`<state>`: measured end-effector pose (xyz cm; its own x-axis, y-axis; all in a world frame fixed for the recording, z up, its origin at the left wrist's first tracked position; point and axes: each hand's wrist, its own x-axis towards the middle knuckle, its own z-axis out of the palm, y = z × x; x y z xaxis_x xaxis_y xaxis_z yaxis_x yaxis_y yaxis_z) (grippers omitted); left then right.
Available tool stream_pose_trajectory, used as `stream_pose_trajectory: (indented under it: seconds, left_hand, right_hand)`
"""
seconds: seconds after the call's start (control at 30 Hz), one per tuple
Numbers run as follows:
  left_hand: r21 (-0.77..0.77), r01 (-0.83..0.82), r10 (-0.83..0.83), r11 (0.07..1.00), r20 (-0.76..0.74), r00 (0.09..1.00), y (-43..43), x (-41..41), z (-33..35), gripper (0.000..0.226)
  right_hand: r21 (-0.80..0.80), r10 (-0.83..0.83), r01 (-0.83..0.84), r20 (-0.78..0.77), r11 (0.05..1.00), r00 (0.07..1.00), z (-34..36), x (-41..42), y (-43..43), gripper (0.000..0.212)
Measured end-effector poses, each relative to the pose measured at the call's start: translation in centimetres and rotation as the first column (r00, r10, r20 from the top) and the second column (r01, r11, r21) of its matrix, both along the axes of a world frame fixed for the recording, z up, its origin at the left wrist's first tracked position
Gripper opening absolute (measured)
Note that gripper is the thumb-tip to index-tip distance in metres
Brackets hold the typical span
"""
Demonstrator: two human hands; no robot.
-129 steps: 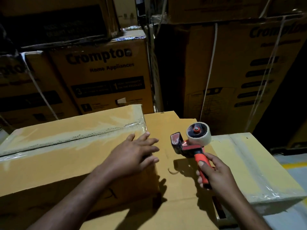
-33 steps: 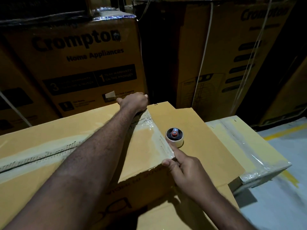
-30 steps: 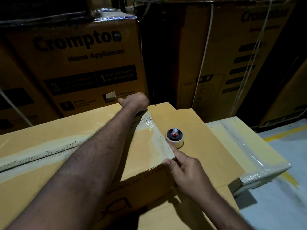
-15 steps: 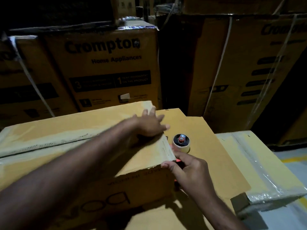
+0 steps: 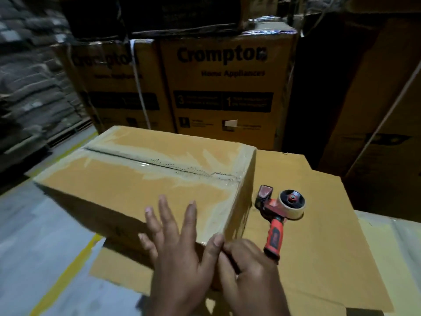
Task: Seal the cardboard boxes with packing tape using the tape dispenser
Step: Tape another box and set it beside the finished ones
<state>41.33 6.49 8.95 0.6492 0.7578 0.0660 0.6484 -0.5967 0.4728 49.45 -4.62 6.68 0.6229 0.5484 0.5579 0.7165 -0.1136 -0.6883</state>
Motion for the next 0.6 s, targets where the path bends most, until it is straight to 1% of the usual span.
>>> stream_pose_trajectory:
  seconds: [0.07,0.1,0.13,0.17,0.23,0.27,0.3,0.33,0.37,0.4,0.43,0.47,0.5,0.57,0.6]
  left_hand:
    - [-0.111,-0.104,0.113,0.988,0.079,0.99,0.0,-1.3,-0.3,0.106]
    - [-0.158,-0.135,0.15,0.978,0.093,0.984,-0.1,-1.8,-0.3,0.109]
    - [-0.188,-0.153,0.173,0.97,0.094,0.98,-0.2,-2.1,-0.4,0.112]
    - [-0.2,-0.165,0.186,0.966,0.094,0.978,-0.4,-2.2,-0.6,0.115]
    - [-0.214,-0.181,0.215,0.96,0.147,0.965,-1.1,-1.9,-0.9,0.12]
    - [-0.218,-0.191,0.235,0.957,0.199,0.951,-1.5,-1.7,-1.1,0.121]
    - [-0.213,-0.197,0.249,0.957,0.25,0.936,-1.8,-1.4,-1.2,0.119]
    - [-0.204,-0.198,0.253,0.959,0.293,0.922,-2.1,-1.3,-1.3,0.115]
    - [-0.2,-0.192,0.251,0.961,0.329,0.911,-2.2,-1.2,-1.4,0.109]
    - [-0.206,-0.177,0.242,0.962,0.358,0.902,-2.0,-1.2,-1.5,0.105]
    - [-0.209,-0.157,0.229,0.965,0.39,0.892,-1.6,-1.4,-1.8,0.103]
    - [-0.208,-0.137,0.216,0.968,0.427,0.878,-0.8,-1.8,-2.1,0.101]
    - [-0.205,-0.125,0.21,0.971,0.474,0.855,0.1,-2.5,-2.4,0.1]
    - [-0.226,-0.136,0.244,0.965,0.566,0.787,2.1,-4.6,-3.2,0.102]
    - [-0.27,-0.157,0.293,0.95,0.6,0.745,3.1,-5.8,-3.7,0.105]
  right_hand:
    - [-0.009,0.193,-0.196,-0.129,0.981,0.973,1.0,-0.4,0.1,0.011]
    - [0.007,0.242,-0.244,-0.178,0.97,0.954,1.5,0.4,0.5,0.011]
    - [0.032,0.24,-0.238,-0.203,0.971,0.949,2.1,1.7,1.0,0.012]
    - [0.053,0.184,-0.177,-0.204,0.983,0.962,2.5,3.7,1.8,0.014]
    - [0.056,0.0,0.011,-0.185,0.998,0.983,3.2,8.9,4.0,0.016]
    - [0.022,-0.088,0.094,-0.179,0.995,0.98,3.5,11.8,5.3,0.022]
    - [-0.049,-0.147,0.141,-0.183,0.989,0.972,3.5,14.5,6.5,0.036]
    - [-0.14,-0.166,0.138,-0.217,0.981,0.962,3.5,16.8,7.5,0.052]
    - [-0.212,-0.15,0.091,-0.278,0.973,0.949,3.3,18.6,8.2,0.066]
    - [-0.249,-0.106,0.013,-0.365,0.968,0.925,3.2,19.8,8.7,0.073]
    - [-0.247,-0.048,-0.076,-0.463,0.966,0.885,3.0,20.3,8.9,0.072]
    - [-0.229,0.011,-0.158,-0.537,0.96,0.844,2.8,20.2,9.0,0.068]
    - [-0.214,0.059,-0.214,-0.562,0.953,0.825,2.6,19.7,8.9,0.062]
    - [-0.208,0.128,-0.259,-0.492,0.943,0.861,2.4,18.0,8.5,0.05]
    - [-0.21,0.162,-0.281,-0.451,0.937,0.877,2.3,17.1,8.3,0.044]
